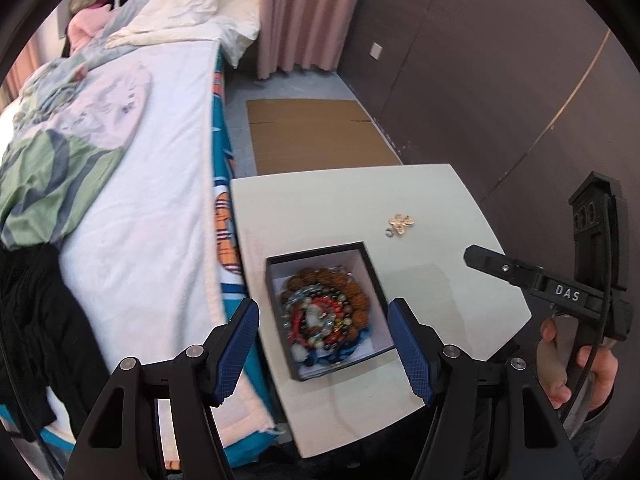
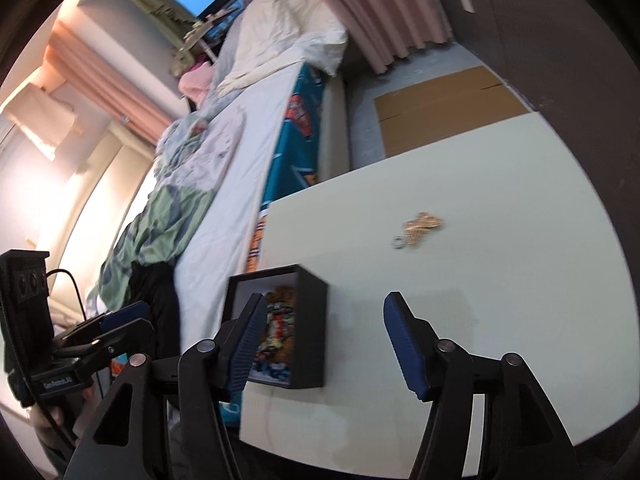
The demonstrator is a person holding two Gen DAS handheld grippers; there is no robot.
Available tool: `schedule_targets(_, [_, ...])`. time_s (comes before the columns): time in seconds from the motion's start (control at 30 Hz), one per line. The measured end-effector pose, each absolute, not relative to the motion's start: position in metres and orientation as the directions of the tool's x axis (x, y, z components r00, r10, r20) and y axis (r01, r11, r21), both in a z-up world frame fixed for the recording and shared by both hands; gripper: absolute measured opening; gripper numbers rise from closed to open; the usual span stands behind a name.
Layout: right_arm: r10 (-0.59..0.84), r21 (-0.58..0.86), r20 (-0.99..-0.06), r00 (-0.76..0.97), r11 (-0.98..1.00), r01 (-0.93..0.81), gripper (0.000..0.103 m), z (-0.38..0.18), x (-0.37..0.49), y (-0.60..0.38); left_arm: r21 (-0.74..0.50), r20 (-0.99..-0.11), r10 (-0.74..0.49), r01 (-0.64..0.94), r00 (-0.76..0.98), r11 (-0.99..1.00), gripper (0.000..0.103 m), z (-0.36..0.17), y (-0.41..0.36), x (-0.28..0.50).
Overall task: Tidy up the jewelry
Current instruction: 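Release the red-string bracelet into the box with left while right drops the black-green bracelet in, then reach the left gripper to the small silver ring beside the butterfly brooch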
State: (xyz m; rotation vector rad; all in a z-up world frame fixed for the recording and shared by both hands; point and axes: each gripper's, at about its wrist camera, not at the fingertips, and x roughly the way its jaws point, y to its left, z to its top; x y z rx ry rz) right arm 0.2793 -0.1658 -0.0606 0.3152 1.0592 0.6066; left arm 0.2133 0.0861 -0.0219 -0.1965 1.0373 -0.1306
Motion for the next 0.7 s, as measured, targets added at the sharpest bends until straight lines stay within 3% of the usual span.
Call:
schedule_targets(0.17, [0.588, 0.519, -0.724, 0.360, 0.809, -0.278, 0.072, -0.062, 0.283, -0.189, -0.210, -0.849, -0.201, 0.037, 0.488, 0.977, 0.068, -0.025, 0.067, 0.229])
schedule_targets(0.6, [0.557, 0.539, -0.737, 0.383, 0.826, -0.164, 0.073, -0.079, 0.309, -0.252, -0.154, -0.876, -0.187, 0.109, 0.445, 0.982, 0.068, -0.033, 0.009, 0.286])
schedule_targets(0.7, [0.567, 0.559, -0.732, 0.378, 0.817, -0.141, 0.086, -0.083, 0.315, -0.264, -0.140, -0.888, -0.177, 0.119, 0.425, 0.983, 0.068, -0.039, -0.003, 0.301])
